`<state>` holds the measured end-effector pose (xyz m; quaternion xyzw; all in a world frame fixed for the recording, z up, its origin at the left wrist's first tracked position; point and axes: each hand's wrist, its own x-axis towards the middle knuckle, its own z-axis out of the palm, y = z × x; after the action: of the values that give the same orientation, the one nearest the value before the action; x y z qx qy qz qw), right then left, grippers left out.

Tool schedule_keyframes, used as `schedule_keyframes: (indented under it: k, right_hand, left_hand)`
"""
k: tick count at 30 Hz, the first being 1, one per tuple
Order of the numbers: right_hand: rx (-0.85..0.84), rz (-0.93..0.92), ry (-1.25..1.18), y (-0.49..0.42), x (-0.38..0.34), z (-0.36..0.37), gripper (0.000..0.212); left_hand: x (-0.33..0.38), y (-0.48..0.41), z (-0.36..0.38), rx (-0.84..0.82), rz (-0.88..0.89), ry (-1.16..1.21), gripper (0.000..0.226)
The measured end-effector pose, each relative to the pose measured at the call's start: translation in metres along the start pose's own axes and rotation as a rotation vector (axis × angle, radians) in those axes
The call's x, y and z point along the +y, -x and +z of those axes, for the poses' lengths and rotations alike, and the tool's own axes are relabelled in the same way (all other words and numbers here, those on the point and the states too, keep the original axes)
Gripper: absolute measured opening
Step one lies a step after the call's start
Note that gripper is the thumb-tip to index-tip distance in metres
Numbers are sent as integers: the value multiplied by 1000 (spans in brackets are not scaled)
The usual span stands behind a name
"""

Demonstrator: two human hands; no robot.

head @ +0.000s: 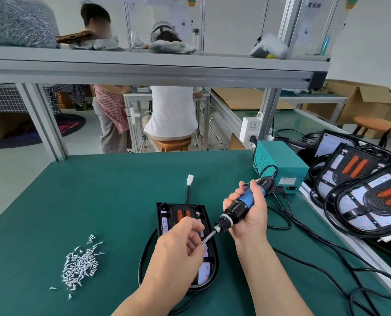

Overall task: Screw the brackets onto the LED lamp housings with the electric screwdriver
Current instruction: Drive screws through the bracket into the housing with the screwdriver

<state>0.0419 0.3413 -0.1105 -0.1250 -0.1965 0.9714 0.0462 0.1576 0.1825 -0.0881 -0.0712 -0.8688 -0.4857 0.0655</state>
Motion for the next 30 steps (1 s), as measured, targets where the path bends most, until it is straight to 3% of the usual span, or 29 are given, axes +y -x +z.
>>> schedule_keyframes:
  k: [19, 24, 28, 30]
  right_hand:
    - [28, -10, 61, 3, 3, 2, 18]
    - [39, -14, 102, 2, 6, 3, 18]
    - [58, -12, 136, 2, 8, 3, 18]
    - [67, -9, 144, 2, 10, 2, 18]
  left_hand:
    - [-4, 4, 4, 91, 39, -79, 35]
    - [-1, 7, 6, 152, 157, -268, 30]
    - [-1, 8, 9, 184, 408, -527, 41]
    - [-2, 8, 9, 218, 451, -609, 43]
